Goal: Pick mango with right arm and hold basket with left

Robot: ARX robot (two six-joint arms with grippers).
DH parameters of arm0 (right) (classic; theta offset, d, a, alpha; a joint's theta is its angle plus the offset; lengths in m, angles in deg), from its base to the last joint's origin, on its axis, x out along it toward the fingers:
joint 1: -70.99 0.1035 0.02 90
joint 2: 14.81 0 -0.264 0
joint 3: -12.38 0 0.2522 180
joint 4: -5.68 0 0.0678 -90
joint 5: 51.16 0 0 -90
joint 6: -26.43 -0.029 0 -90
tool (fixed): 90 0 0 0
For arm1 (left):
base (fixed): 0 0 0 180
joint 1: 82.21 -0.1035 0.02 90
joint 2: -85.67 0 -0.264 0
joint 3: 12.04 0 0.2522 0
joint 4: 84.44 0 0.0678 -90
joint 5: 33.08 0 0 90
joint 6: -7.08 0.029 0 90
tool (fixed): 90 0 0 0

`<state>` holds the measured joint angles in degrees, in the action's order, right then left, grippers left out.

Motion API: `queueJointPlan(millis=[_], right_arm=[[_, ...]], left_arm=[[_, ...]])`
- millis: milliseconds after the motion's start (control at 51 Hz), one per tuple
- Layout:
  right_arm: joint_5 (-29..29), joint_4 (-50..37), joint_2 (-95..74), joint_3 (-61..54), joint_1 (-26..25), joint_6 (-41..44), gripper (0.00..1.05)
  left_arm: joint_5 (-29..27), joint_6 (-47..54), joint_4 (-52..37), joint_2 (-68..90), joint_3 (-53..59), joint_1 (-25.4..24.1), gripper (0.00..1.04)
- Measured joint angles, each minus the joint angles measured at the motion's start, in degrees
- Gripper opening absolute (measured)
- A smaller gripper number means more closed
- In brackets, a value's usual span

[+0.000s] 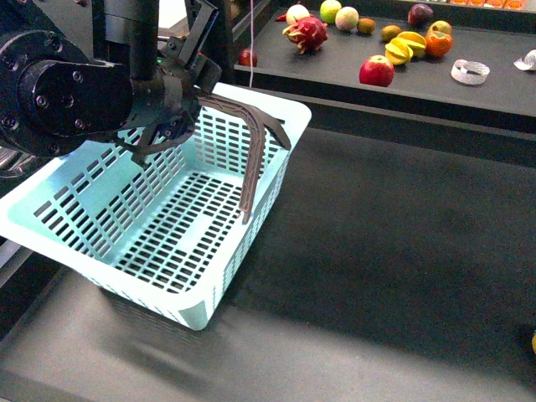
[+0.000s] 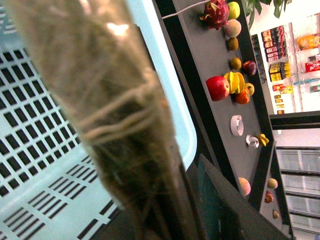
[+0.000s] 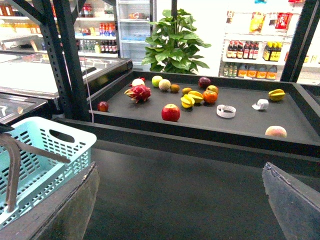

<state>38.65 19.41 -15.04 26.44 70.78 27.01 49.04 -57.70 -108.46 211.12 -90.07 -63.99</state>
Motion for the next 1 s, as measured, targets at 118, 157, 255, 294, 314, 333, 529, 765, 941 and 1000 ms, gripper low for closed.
queueJointPlan(millis=[118, 157, 255, 294, 314, 333, 529, 765, 941, 1000], right_arm=[[-0.02, 0.0, 0.0, 0.0, 0.0, 0.0, 0.97], [-0.02, 0.0, 0.0, 0.0, 0.0, 0.02, 0.97], [-0.02, 0.0, 0.0, 0.0, 0.0, 0.0, 0.97], [0.0, 0.0, 0.0, 0.0, 0.0, 0.0, 0.97], [-0.02, 0.0, 0.0, 0.0, 0.0, 0.0, 0.97], [-0.02, 0.0, 0.0, 0.0, 0.0, 0.0, 0.97], [-0.02, 0.0, 0.0, 0.0, 0.0, 0.0, 0.97], [-0.02, 0.0, 0.0, 0.0, 0.0, 0.0, 0.97], [-0.02, 0.0, 0.0, 0.0, 0.0, 0.0, 0.97], [-0.02, 0.0, 0.0, 0.0, 0.0, 0.0, 0.97]], left_arm=[[-0.11, 2.05, 0.0, -0.68, 1.07, 0.68, 0.07], [0.31, 4.26, -0.09, -1.2, 1.6, 0.98, 0.07], [0.76, 6.82, -0.94, -2.47, 3.56, 1.75, 0.07], [1.4, 7.52, -1.44, -3.02, 4.33, 1.97, 0.07], [2.05, 7.96, -1.84, -3.34, 4.92, 2.16, 0.07], [2.73, 8.26, -2.34, -3.72, 5.53, 2.27, 0.07], [7.76, 11.41, -5.64, -7.15, 9.84, 3.58, 0.07], [11.82, 16.68, -9.62, -12.55, 12.96, 5.88, 0.07], [12.39, 21.66, -12.94, -14.47, 14.6, 9.03, 0.06], [13.14, 25.07, -16.0, -14.47, 15.72, 10.71, 0.06]])
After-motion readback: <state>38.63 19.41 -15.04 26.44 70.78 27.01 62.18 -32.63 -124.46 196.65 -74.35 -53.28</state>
